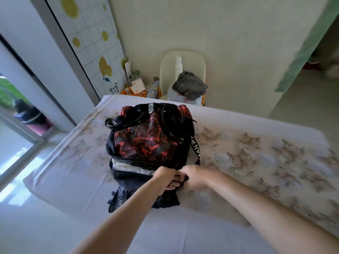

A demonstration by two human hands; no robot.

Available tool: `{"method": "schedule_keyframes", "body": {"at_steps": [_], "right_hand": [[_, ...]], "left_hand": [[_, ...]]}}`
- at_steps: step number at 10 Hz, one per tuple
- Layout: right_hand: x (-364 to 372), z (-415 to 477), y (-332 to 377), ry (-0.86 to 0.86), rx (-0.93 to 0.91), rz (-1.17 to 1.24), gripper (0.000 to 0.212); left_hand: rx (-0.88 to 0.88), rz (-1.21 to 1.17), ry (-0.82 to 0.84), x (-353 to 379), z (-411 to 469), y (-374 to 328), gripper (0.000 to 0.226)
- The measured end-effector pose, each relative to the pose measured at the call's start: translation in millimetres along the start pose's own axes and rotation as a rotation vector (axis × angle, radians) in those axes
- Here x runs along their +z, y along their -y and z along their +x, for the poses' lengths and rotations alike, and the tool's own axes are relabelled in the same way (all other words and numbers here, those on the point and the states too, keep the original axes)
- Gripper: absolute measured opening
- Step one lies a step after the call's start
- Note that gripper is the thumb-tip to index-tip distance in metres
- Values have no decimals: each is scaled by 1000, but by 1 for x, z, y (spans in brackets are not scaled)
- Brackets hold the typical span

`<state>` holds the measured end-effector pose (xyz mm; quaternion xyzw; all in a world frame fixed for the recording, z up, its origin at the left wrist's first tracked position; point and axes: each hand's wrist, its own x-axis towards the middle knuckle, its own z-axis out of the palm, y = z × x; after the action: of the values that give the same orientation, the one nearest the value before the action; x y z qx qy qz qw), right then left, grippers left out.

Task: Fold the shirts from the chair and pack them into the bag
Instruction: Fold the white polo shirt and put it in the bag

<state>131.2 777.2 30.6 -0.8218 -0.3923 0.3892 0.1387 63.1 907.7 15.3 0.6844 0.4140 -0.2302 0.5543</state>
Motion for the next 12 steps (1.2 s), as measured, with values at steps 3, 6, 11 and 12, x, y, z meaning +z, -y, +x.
{"method": "schedule_keyframes", "body": {"at_steps": [3,6,11,12], "right_hand": [[22,46,-30,-569,-166,-378,46],[13,54,-10,-614,-120,-619,19],[24,88,91,-207,-106,-410,19],[32,101,131,-356,-198,-374,33]], "left_hand": [[369,1212,-17,-13,-9,6,52],[316,1005,-155,-126,-30,55,26],[507,936,-277,-236,-3,101,26],[561,835,-242,-241,4,99,22]]}}
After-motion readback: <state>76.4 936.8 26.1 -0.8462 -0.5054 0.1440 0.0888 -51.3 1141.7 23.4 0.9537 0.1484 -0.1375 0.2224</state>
